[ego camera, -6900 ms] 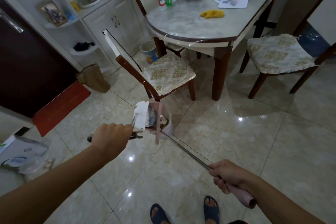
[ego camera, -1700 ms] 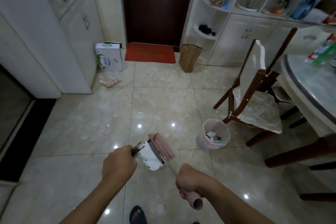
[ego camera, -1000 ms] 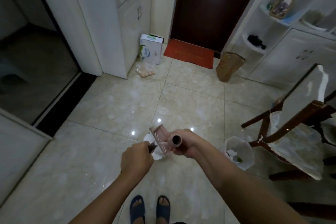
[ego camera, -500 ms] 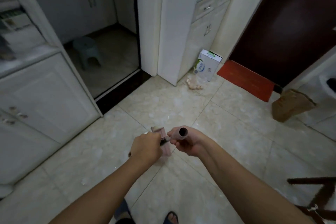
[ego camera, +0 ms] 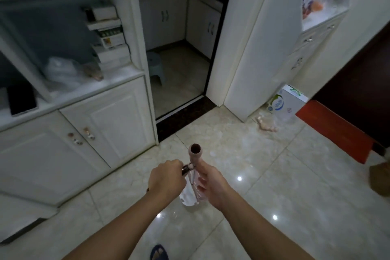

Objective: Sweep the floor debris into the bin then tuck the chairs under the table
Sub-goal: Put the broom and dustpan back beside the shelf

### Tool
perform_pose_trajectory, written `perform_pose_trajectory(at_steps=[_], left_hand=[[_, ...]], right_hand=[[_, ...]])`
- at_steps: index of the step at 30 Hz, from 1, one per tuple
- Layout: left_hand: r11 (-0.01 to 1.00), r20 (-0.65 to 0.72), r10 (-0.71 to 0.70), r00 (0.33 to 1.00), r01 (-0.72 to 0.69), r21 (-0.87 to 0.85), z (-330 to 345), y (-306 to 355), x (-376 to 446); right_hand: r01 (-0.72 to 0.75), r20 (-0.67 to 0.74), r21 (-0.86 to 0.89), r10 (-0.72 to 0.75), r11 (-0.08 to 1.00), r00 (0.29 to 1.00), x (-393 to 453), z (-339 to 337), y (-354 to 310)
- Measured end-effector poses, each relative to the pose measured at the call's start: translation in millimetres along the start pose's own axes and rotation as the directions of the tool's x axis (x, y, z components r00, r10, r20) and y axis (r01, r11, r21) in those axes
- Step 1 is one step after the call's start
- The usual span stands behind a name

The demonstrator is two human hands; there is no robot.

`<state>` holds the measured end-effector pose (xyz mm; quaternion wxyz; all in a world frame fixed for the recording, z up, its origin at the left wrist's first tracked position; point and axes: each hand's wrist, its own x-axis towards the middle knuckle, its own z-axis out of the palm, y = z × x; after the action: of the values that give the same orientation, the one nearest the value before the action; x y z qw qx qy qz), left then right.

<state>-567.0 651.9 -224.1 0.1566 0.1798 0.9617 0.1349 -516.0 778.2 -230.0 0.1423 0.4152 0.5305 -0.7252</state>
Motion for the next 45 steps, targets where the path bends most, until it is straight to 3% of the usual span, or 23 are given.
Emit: perform_pose_trajectory(at_steps=[5,10,18,24,37,42,45], left_hand=[[0.990,0.001,-0.118,0.993,0.117,-0.073,-11.8,-49.7,24.2],[0.960,0.015,-0.263,0.965,0.263,-0.101,-18.0,-88.1,52.4],[0.903,0.018,-0.423,0.906,0.423,-0.071,-29.5,-136.5,125.7],[0.879,0.026,-0.471,0.882,0.471,-0.067,-35.4,-185.8,169.4],[0.957,0.143,-0.285,0.948,0.272,0.104,-63.6,-271.4,238.3],[0.983,0.433,-0.184,0.882,0.168,0.076,-67.2,-284.8,256.0],[0.986,0.483,-0.165,0.860,0.149,0.071,-60.6,-290.4,262.4]], right_hand=[[-0.043,0.041,0.014,0.043,0.999,0.998,36.2,61.1,0.9],[-0.120,0.197,0.043,0.109,0.992,0.974,70.1,108.0,-16.4],[-0.114,0.191,-0.110,0.133,0.987,0.973,164.7,166.0,-35.4],[-0.208,0.236,-0.135,0.235,0.969,0.943,199.4,210.1,-57.7],[-0.215,0.138,0.024,0.210,0.976,0.968,223.1,298.3,-63.5],[-0.170,0.065,-0.044,0.173,0.984,0.983,220.0,300.3,-75.6],[-0.126,-0.030,-0.163,0.123,0.979,0.992,215.1,293.0,-82.5]])
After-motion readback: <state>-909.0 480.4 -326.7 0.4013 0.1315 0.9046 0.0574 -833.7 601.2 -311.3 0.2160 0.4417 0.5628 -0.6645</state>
